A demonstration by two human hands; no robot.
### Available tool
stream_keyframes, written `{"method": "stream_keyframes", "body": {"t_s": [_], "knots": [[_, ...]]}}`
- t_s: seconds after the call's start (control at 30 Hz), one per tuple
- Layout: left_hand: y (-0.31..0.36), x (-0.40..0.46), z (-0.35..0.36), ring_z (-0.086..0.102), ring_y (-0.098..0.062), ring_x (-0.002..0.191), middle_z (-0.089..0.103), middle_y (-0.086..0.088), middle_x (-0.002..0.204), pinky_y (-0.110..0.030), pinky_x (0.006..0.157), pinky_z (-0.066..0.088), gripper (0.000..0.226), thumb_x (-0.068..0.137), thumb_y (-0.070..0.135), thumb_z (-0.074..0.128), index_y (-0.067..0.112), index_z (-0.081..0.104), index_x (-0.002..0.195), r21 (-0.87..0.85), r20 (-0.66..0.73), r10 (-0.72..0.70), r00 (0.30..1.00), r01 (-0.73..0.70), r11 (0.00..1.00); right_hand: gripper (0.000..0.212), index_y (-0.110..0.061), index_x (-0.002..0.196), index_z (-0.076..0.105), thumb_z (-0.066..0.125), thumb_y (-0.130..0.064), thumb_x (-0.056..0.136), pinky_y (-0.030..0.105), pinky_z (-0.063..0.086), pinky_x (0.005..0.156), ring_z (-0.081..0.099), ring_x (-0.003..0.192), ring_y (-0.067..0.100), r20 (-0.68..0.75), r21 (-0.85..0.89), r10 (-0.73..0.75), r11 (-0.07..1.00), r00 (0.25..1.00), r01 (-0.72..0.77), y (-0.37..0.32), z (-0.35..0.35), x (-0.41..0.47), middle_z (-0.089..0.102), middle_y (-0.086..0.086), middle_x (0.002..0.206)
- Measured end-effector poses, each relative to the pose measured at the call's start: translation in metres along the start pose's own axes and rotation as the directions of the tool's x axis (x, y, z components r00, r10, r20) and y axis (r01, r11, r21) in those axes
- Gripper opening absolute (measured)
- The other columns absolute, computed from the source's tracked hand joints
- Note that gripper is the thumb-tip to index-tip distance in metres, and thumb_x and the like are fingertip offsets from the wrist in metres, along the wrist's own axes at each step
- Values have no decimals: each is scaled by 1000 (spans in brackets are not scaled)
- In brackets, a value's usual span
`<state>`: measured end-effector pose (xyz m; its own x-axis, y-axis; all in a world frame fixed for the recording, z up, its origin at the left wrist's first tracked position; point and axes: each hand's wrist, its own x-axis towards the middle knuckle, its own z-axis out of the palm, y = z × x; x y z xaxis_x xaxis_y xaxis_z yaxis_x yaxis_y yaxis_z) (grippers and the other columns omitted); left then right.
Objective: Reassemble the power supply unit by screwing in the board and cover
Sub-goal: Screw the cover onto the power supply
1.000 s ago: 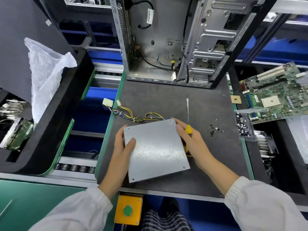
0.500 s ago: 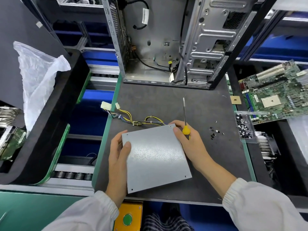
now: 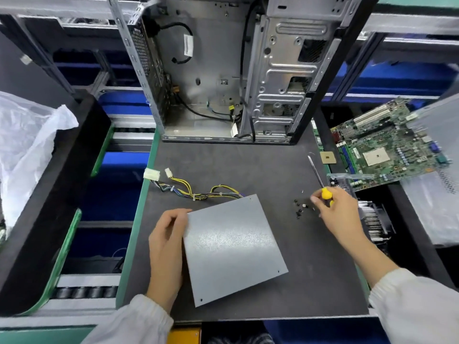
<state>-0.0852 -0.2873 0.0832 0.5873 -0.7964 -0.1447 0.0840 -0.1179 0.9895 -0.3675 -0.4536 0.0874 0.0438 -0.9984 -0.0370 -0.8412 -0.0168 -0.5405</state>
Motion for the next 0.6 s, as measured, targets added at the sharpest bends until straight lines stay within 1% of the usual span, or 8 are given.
{"method": "stream_keyframes", "body": {"t_s": [0.07,0.13,0.27,0.43,0.47,0.53,0.57,0.6], "knots": [[0,9,-3,66,-9,79,72,3,88,-24,66,51,16,94,14,61,24,73,88,53,-24,16,1000,-14,998,7,-10,80,67,68,-13,86,43,49,74,60,70,34,33,-21,-3,1000,999,3,5,2,0,61,15,83],[0,13,-7,69,-12,83,74,2,89,-26,69,53,15,93,12,63,21,74,89,78,2,24,1000,-24,997,7,-9,80,68,69,-14,85,48,50,73,60,68,36,43,-22,-9,1000,999,10,6,2,1,60,15,84],[1,15,-11,70,-9,84,75,2,90,-18,66,54,18,91,13,64,25,76,88,51,31,6,999,-7,999,8,-6,81,69,71,-14,84,51,50,75,60,73,37,58,-38,-4,999,998,6,7,4,-1,57,16,90],[0,17,-13,69,-12,85,74,0,94,-28,71,50,16,92,17,62,24,76,90,-26,77,-93,993,95,995,12,-6,79,65,70,-15,85,46,47,75,58,72,35,58,-70,-2,998,998,6,12,6,-4,55,16,87],[0,17,-14,68,-12,85,73,0,94,-29,72,49,15,92,17,62,24,75,91,-27,86,-98,991,101,995,13,-5,79,64,70,-15,85,41,44,74,57,75,33,58,-87,-7,996,998,12,13,6,-4,54,16,86],[0,18,-16,68,-11,86,73,1,95,-30,74,48,16,93,17,60,24,75,90,-18,111,-109,988,112,994,14,-4,80,64,69,-17,86,32,31,67,53,81,32,60,-130,-8,991,998,16,13,7,-3,55,16,84],[1,19,-17,67,-12,86,72,0,95,-31,75,48,16,93,16,60,23,74,90,-17,130,-119,984,123,992,16,-2,82,64,68,-17,86,32,26,65,52,82,32,62,-144,-9,989,998,18,13,8,-3,55,17,84],[1,20,-18,66,-14,87,72,-2,96,-32,77,47,17,94,14,59,22,74,90,-20,152,-130,980,134,991,18,0,83,63,66,-17,87,33,26,65,52,83,34,68,-151,-11,988,998,21,12,8,-3,55,18,84]]}}
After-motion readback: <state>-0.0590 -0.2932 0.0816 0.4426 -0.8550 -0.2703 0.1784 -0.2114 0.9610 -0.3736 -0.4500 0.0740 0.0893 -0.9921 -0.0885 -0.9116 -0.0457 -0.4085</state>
